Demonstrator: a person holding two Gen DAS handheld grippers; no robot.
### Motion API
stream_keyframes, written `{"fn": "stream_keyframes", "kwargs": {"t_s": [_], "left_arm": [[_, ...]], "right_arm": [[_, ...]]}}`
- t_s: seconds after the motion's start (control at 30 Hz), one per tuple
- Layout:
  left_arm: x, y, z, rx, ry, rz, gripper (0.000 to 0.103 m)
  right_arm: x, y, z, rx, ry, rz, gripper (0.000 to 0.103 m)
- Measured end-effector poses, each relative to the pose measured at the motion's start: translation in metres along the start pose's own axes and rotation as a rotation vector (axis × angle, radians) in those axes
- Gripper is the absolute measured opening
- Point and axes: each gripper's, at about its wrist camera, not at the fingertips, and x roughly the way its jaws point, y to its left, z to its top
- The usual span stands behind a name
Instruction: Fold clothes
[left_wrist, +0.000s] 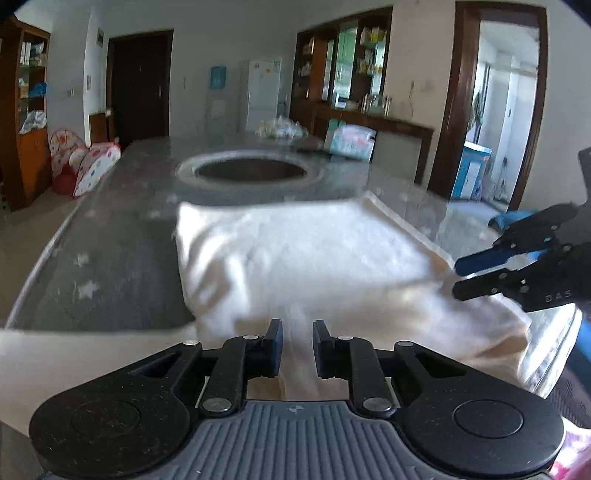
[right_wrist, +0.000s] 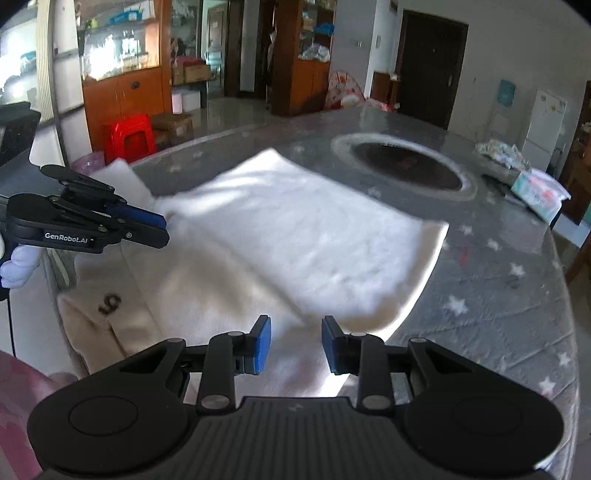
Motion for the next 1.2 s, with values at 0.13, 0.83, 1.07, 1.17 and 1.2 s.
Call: {"fn": "stream_keyframes", "kwargs": {"t_s": [0.13, 0.83, 1.07, 1.17, 1.2], "left_arm": [[-0.009, 0.0, -0.001, 0.012, -0.022, 0.022, 0.021], [-0.084, 0.125, -0.025, -0.347, -0.136, 0.488, 0.051], [-0.081, 0.159, -0.036, -0.441, -0.101, 0.605, 0.058], [-0.077, 0.174, -0.04, -0.511, -0.09, 0.597, 0.058], [-0.076, 0.179, -0.041, -0.543, -0.09, 0.583, 0.058]], "right_arm": [[0.0, 0.006, -0.002, -0.018, 0.008, -0.009, 0.03], [0.044, 0.068, 0.064, -0.166, -0.014, 0.242, 0.03], [0.061, 0.081, 0.064, -0.191, 0.024, 0.266, 0.031], [0.048, 0.078, 0.063, -0.194, 0.008, 0.258, 0.031], [0.044, 0.077, 0.064, -0.195, 0.001, 0.255, 0.031]]}}
